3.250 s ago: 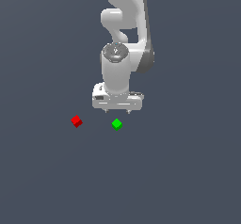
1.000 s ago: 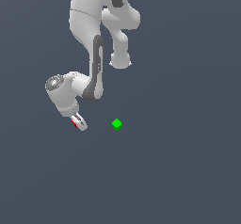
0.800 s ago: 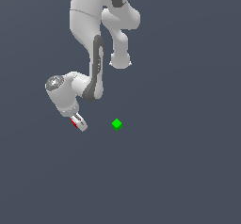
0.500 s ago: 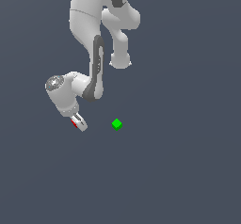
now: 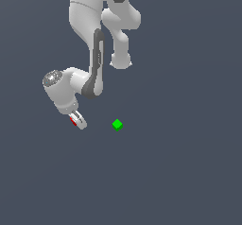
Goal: Stack the red cube on top of the green cube.
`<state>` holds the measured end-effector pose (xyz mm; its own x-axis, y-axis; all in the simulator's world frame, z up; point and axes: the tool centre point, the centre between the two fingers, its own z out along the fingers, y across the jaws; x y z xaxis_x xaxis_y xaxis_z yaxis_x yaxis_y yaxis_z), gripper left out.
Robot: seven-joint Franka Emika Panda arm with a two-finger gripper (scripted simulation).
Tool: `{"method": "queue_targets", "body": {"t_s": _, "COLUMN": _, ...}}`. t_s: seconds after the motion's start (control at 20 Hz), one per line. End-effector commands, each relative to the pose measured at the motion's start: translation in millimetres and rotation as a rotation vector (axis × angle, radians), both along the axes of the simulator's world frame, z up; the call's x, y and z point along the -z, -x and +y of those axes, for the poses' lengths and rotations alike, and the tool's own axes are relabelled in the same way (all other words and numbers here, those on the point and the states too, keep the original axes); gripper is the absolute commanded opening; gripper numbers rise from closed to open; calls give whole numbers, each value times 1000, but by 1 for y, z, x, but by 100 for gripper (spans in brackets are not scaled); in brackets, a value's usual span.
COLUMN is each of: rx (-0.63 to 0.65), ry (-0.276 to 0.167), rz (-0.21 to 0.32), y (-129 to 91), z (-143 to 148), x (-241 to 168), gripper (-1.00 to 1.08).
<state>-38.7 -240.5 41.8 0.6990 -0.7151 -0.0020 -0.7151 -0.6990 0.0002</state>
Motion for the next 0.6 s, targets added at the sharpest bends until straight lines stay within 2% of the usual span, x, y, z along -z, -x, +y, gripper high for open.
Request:
{"method": "queue_targets", "body": {"t_s": 0.0, "rx": 0, "ry": 0, "rz": -2, "y": 0, "z": 0, "x": -15, "gripper": -100}}
{"method": "queue_targets", "body": {"t_s": 0.3, "rx": 1, "ry": 1, "rz": -2, "y": 0, "z": 0, "x": -56, "gripper": -100}}
{"method": "queue_targets", "body": {"t_s": 0.55, "rx": 1, "ry": 1, "rz": -2, "y": 0, "z": -1, "x": -75, "gripper": -100}}
